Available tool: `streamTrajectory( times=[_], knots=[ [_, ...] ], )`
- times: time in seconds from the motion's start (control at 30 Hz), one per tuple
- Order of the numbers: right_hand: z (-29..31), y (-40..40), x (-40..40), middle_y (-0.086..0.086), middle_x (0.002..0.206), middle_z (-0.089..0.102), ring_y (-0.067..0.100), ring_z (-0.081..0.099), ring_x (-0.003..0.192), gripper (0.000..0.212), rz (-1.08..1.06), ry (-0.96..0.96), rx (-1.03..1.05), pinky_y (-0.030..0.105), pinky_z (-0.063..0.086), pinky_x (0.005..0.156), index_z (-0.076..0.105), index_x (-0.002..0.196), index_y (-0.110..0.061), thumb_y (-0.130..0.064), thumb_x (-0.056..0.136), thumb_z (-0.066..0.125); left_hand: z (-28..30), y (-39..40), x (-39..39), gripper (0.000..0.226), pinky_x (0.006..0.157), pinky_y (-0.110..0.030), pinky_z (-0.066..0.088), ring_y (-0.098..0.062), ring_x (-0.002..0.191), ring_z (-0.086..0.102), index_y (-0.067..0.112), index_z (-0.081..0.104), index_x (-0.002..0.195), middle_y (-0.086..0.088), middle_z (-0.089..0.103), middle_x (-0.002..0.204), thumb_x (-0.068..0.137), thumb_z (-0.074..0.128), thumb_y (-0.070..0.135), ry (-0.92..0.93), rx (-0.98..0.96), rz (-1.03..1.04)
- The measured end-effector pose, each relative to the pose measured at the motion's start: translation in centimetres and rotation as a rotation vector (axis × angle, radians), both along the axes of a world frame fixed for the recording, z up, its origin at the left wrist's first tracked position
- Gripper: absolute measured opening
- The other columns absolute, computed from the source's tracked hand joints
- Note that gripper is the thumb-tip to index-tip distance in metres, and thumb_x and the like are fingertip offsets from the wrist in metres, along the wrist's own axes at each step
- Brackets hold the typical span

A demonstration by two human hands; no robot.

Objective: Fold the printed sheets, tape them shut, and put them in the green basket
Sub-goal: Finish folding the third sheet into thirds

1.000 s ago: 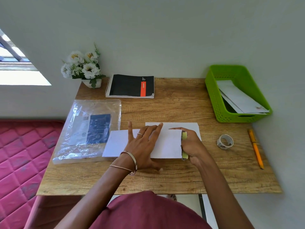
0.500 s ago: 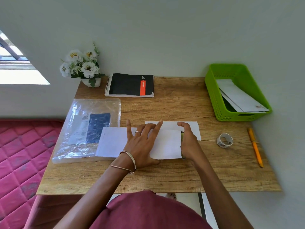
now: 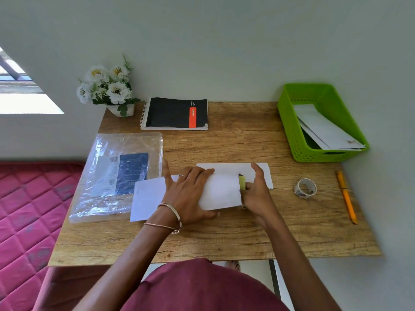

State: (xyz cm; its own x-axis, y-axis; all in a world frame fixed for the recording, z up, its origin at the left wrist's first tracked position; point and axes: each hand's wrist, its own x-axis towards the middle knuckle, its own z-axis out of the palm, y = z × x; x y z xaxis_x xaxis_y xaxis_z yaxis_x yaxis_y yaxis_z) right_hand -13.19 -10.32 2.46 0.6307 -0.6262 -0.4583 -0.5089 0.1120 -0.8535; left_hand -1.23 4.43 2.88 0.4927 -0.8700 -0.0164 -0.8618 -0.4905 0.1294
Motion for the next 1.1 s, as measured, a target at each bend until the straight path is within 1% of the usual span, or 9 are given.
streamTrajectory(
  times=[0.1,0.23,0.33,0.53,0.67,0.73,0.87,1.0,1.1],
  knots=[
    [0.2,-0.8,-0.3,0.013,0.082,0.069,0.022,0.067,0.071,0.067,-0.165,-0.084,0.072,0.033,0.054,0.053,0.04,0.135,-0.023,-0.025,0.078,0.076,0.1,0.5,1.1,0.098,0.098,-0.069,-0.022,-0.019,0.13,0.038,0.03,0.032,0.136,0.007,0.045,0.131,0.055,0.053,0.08,-0.003,-0.037,0.079],
    [-0.8,-2.8,-1.0,0.005,0.089,0.068,0.023,0.066,0.085,0.046,-0.318,0.012,-0.365,0.033,0.051,0.071,0.06,0.116,-0.013,-0.033,0.078,0.076,0.4,1.3,2.2,0.098,0.098,-0.072,-0.019,-0.021,0.129,0.038,0.03,0.031,0.136,0.007,0.045,0.131,0.055,0.061,0.076,0.022,-0.085,0.182],
    [-2.3,-4.4,-1.0,0.018,0.115,0.06,0.034,0.055,0.108,0.064,-0.238,0.27,-0.644,0.037,0.043,0.084,0.055,0.121,-0.004,-0.043,0.075,0.075,0.5,1.5,2.4,0.1,0.097,-0.072,-0.02,-0.021,0.13,0.035,0.028,0.031,0.137,0.006,0.042,0.134,0.055,0.064,0.074,0.03,-0.087,0.215],
    [-3.0,-4.1,0.3,0.022,0.129,0.047,0.04,0.043,0.121,0.086,-0.182,0.528,-0.619,0.05,0.036,0.095,0.045,0.127,-0.005,-0.051,0.064,0.08,0.2,1.5,2.6,0.099,0.097,-0.075,-0.015,-0.026,0.129,0.035,0.025,0.032,0.137,0.0,0.042,0.135,0.056,0.066,0.07,0.004,-0.072,0.237],
    [-4.3,-5.6,0.5,0.015,0.116,0.061,0.037,0.056,0.108,0.088,-0.276,0.41,-0.423,0.049,0.048,0.086,0.055,0.112,-0.009,-0.052,0.042,0.087,0.1,1.5,2.7,0.098,0.097,-0.077,-0.012,-0.028,0.127,0.038,0.023,0.035,0.135,-0.001,0.045,0.132,0.055,0.065,0.071,-0.055,-0.087,0.227],
    [-5.1,-6.4,0.2,0.007,0.099,0.07,0.031,0.065,0.093,0.071,-0.309,0.348,-0.375,0.049,0.052,0.08,0.065,0.095,-0.017,-0.051,0.036,0.085,0.2,1.4,2.7,0.098,0.097,-0.075,-0.014,-0.028,0.126,0.038,0.023,0.036,0.135,-0.001,0.045,0.131,0.055,0.065,0.07,-0.077,-0.11,0.225],
    [-3.0,-5.2,-0.3,0.007,0.084,0.071,0.024,0.067,0.078,0.016,-0.382,0.115,-0.261,0.042,0.056,0.073,0.068,0.078,-0.01,-0.014,0.07,0.081,0.1,1.3,2.6,0.098,0.097,-0.075,-0.016,-0.029,0.126,0.036,0.022,0.036,0.135,-0.001,0.046,0.131,0.054,0.067,0.068,-0.1,-0.117,0.234],
    [-2.1,-4.9,-1.1,0.005,0.085,0.064,0.02,0.06,0.08,0.014,-0.336,-0.056,-0.251,0.031,0.048,0.065,0.058,0.08,-0.01,-0.013,0.082,0.072,-0.3,1.2,2.7,0.102,0.097,-0.075,-0.015,-0.028,0.132,0.026,0.024,0.026,0.14,-0.001,0.036,0.137,0.057,0.067,0.069,-0.063,-0.014,0.262],
    [-1.5,-4.8,-1.4,0.011,0.096,0.066,0.024,0.067,0.08,0.013,-0.384,-0.18,-0.164,0.036,0.057,0.054,0.054,0.095,-0.007,-0.01,0.089,0.065,-0.8,1.2,2.7,0.107,0.095,-0.076,-0.017,-0.029,0.136,0.018,0.025,0.015,0.142,-0.002,0.027,0.141,0.059,0.066,0.07,-0.03,0.066,0.299]
  ],
)
